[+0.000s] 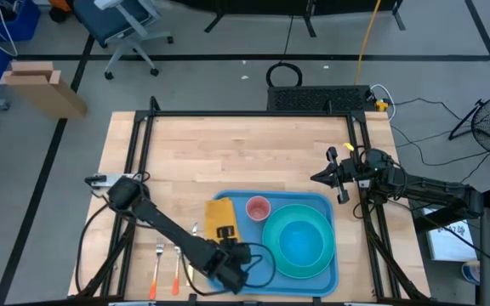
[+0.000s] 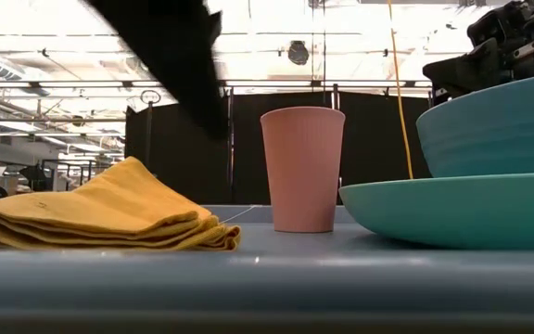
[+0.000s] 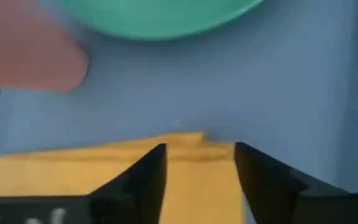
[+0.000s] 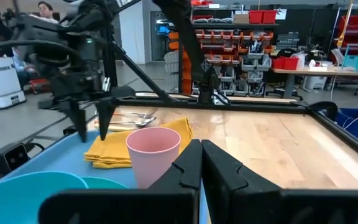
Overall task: Set up tray
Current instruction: Put the yellow napkin to the left of the blue tray
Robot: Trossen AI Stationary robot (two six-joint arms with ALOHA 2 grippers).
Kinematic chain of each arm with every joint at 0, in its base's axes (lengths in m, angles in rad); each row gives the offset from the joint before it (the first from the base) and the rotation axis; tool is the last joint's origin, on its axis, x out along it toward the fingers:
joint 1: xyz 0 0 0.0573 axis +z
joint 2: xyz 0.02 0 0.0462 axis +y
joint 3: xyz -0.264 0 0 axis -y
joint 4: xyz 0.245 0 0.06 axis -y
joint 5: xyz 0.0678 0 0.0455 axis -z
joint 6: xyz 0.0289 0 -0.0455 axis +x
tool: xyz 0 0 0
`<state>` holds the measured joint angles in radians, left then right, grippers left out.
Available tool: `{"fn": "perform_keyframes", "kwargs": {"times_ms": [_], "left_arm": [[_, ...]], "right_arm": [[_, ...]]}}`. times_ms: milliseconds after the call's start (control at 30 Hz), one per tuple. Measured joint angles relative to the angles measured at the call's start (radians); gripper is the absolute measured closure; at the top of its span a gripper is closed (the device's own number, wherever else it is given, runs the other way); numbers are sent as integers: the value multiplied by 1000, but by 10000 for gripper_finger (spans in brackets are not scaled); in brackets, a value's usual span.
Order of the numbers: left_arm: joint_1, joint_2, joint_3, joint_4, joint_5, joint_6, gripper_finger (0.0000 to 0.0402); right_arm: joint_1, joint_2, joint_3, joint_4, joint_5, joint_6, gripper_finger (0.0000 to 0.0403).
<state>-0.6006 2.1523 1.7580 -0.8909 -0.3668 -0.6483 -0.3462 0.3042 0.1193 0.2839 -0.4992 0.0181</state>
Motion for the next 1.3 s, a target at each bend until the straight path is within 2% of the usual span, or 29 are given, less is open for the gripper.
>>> {"fn": "perform_keyframes", "kwargs": {"times_ms": [100,233,333,433,633,867,1067,1167,1300], "left_arm": [[-2,51,92,-44,0,-11,165],[-6,118,150,-64,62,-69,117],[-8,140,164,-65,65,-155,98],[-8,167,165,-92,98,-199,96],[-2,195,164,-202,103,-221,119],[23,195,170,-225,84,-159,150],[41,195,165,-225,107,-131,178],[46,195,165,-211,132,-113,208],[43,195,164,-191,139,-92,273]], "right_arm": [[0,0,0,0,0,27,403],[0,0,0,-4,0,49,403],[0,0,0,-4,-1,50,403],[0,0,0,-3,-2,75,403],[0,0,0,-3,-3,105,403],[0,0,0,-3,-3,95,403],[0,0,0,-3,-3,91,403],[0,0,0,-3,-3,93,403],[0,0,0,-4,-3,93,403]]}}
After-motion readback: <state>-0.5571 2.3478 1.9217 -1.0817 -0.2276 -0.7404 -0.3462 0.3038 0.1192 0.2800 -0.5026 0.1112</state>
